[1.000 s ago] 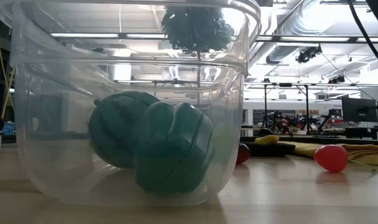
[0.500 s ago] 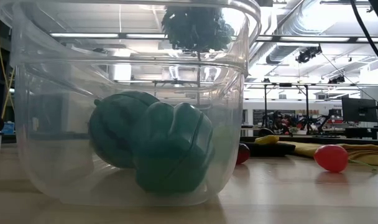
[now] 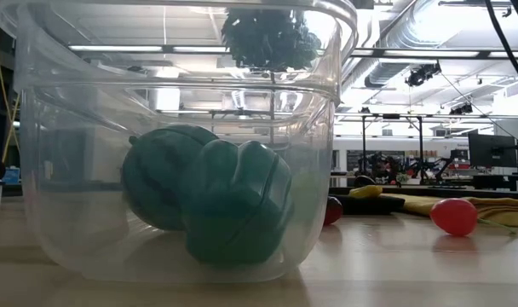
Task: Pick and placing Produce into tupperware
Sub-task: Put the corn into the bin
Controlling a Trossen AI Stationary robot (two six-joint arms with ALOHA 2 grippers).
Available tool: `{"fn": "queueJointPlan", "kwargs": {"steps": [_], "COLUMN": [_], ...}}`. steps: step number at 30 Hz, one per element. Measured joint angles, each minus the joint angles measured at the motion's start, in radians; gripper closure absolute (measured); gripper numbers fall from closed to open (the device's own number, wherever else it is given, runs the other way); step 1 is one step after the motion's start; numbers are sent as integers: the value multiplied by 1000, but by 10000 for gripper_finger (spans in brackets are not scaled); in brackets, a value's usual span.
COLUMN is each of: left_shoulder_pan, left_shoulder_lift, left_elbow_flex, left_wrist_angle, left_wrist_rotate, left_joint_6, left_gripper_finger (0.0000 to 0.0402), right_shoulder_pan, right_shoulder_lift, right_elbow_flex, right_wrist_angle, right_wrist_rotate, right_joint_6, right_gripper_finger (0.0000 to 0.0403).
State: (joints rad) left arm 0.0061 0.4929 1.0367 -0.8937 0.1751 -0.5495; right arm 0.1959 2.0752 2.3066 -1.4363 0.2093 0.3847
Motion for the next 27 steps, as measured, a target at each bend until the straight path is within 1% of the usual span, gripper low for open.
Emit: {"fn": "queueJointPlan", "kwargs": {"steps": [3, 8, 14, 18, 24, 27], "left_shoulder_pan": [0, 0, 0, 0, 0, 0], "left_shoulder_lift": [0, 0, 0, 0, 0, 0], "left_elbow_flex": [0, 0, 0, 0, 0, 0], "left_wrist_angle": [0, 0, 0, 0, 0, 1], "left_wrist_rotate": [2, 16, 19, 19, 18, 14], "left_joint_6": [0, 0, 0, 0, 0, 0], "left_gripper_finger": [401, 401, 401, 401, 401, 401], "right_shoulder_pan": [-9, -33, -52, -78, -104, -104], "right_shoulder_lift": [-24, -54, -58, -75, -181, -251], "right_elbow_flex": [0, 0, 0, 0, 0, 0], "right_wrist_angle": [57, 175, 204, 270, 420, 440], "right_wrist_rotate": [31, 30, 25, -23, -44, -44], "right_joint_6": [10, 4, -4, -16, -47, -71], "right_gripper_finger": [149, 149, 149, 149, 149, 149]}}
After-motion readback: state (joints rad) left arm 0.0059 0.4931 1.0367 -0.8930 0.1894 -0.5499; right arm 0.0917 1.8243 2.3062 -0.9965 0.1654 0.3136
